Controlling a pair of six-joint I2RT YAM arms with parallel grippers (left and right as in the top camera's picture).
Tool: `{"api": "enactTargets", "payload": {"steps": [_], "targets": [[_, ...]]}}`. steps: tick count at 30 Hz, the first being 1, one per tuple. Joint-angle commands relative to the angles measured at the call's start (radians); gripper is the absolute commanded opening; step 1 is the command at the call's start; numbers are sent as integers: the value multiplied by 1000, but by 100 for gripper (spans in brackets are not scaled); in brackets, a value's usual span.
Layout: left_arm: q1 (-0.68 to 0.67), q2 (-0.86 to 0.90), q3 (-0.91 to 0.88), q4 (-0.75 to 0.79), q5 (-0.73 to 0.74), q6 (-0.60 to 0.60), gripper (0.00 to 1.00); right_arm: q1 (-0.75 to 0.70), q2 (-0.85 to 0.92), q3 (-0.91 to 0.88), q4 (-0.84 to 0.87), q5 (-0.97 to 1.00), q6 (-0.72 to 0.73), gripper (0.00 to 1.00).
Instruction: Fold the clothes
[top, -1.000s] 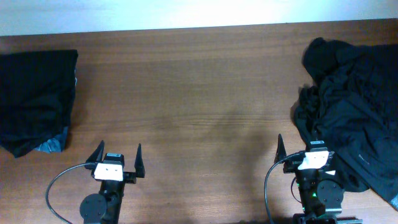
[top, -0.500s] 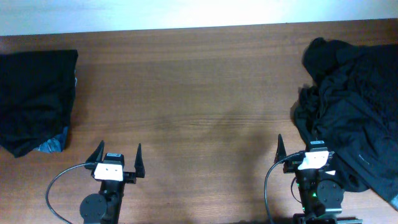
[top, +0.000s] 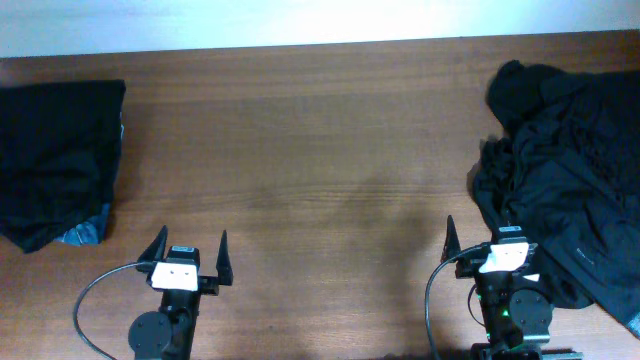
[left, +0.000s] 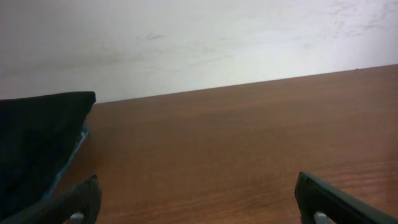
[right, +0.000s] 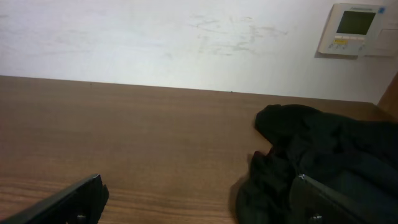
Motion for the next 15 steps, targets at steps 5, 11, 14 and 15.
{"api": "enactTargets", "payload": {"steps": [5, 11, 14, 15], "targets": [[-4, -7, -5, -3, 5, -3, 99, 6, -6, 7, -9, -16, 108, 99], [-4, -5, 29, -9, 38, -129, 99, 6, 23, 136, -116, 37, 119, 99], [-4, 17, 94, -50, 38, -129, 99, 6, 91, 237, -203, 37, 119, 99], [-4, 34, 121, -73, 39, -129, 99, 6, 111, 264, -226, 37, 119, 99]]}}
